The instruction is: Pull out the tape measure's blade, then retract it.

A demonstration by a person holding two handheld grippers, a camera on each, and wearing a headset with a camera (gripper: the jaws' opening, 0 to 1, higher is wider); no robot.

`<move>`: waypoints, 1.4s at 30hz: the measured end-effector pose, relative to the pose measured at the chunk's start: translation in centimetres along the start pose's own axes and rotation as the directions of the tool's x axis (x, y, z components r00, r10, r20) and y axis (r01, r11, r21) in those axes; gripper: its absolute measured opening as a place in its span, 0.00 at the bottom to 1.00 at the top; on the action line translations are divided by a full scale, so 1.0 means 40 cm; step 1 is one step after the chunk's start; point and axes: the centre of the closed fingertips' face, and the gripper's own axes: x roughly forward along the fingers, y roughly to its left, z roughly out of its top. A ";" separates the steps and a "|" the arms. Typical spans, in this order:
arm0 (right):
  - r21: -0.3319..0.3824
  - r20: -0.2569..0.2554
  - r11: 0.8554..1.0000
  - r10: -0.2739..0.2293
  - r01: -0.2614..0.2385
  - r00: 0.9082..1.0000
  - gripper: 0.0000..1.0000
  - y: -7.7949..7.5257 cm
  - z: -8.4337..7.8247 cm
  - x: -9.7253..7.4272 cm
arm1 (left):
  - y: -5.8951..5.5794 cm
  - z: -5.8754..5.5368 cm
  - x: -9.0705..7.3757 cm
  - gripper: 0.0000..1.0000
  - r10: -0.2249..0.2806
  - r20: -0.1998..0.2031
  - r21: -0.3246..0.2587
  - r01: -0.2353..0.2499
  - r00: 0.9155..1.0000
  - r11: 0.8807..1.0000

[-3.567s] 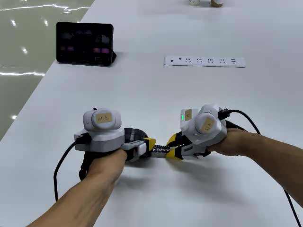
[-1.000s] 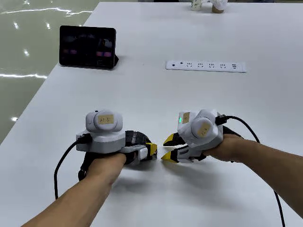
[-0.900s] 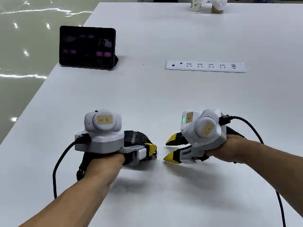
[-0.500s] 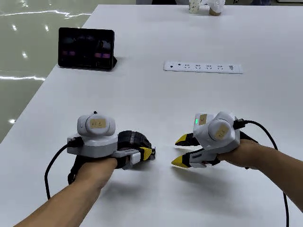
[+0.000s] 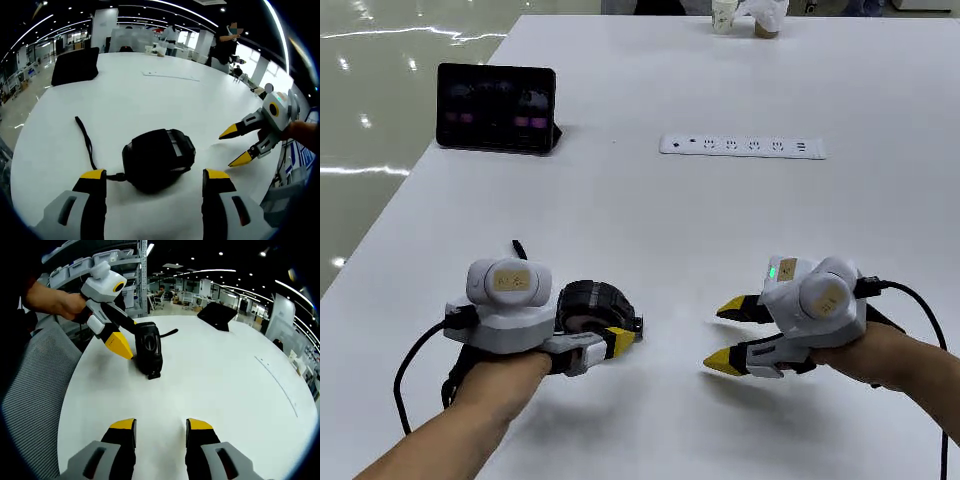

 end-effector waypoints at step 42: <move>0.153 0.098 0.972 -0.193 0.177 0.976 0.60 0.030 -0.064 -0.157 | -0.040 -0.035 -0.076 0.80 -0.161 0.060 0.229 0.143 0.985 0.963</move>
